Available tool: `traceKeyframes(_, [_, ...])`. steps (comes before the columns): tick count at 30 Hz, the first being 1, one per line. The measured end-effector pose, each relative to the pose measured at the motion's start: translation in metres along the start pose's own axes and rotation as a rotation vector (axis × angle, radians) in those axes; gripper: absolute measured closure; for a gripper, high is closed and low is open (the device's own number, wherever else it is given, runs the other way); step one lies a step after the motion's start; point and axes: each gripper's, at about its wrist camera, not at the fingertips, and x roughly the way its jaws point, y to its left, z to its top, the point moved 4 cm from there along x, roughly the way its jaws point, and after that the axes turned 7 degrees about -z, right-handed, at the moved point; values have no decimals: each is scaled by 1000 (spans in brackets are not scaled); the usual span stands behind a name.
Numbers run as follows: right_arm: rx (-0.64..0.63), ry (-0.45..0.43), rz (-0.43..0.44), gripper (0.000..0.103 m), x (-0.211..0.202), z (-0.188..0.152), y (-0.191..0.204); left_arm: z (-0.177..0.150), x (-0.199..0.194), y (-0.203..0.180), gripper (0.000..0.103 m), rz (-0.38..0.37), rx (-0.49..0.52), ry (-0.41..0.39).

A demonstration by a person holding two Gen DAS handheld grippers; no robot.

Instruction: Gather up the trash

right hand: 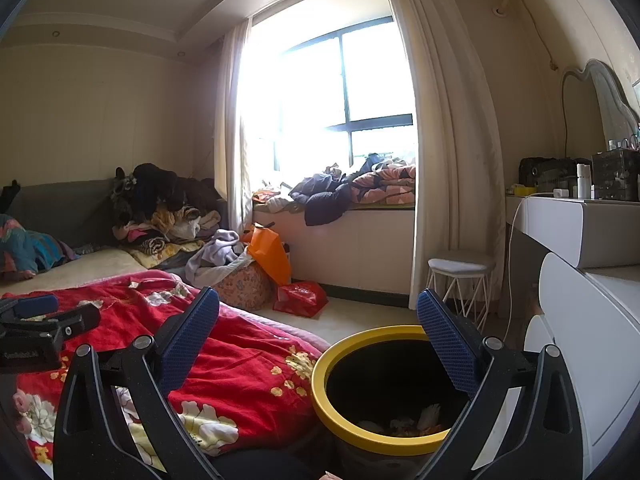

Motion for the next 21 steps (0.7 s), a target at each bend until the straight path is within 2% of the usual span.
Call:
traceKeyframes(7, [5,10,18,6,3,4,5,0,0,11,10,21,-31,13])
traceKeyframes(13, [-18,38,79,6,8,3,25,-2,-3,30,10,36,-74,37])
traceKeyframes(17, [-34,73,159,6,13,4,48,-8,-7,53,10,56,-119,71])
traceKeyframes(19, [-53,84,213,6,20,9,67,-12,-12,78,10,98,-154,95])
traceKeyframes(21, [-91,137,314,6,34,13,101,-17,-20,104,10,163,-195,115])
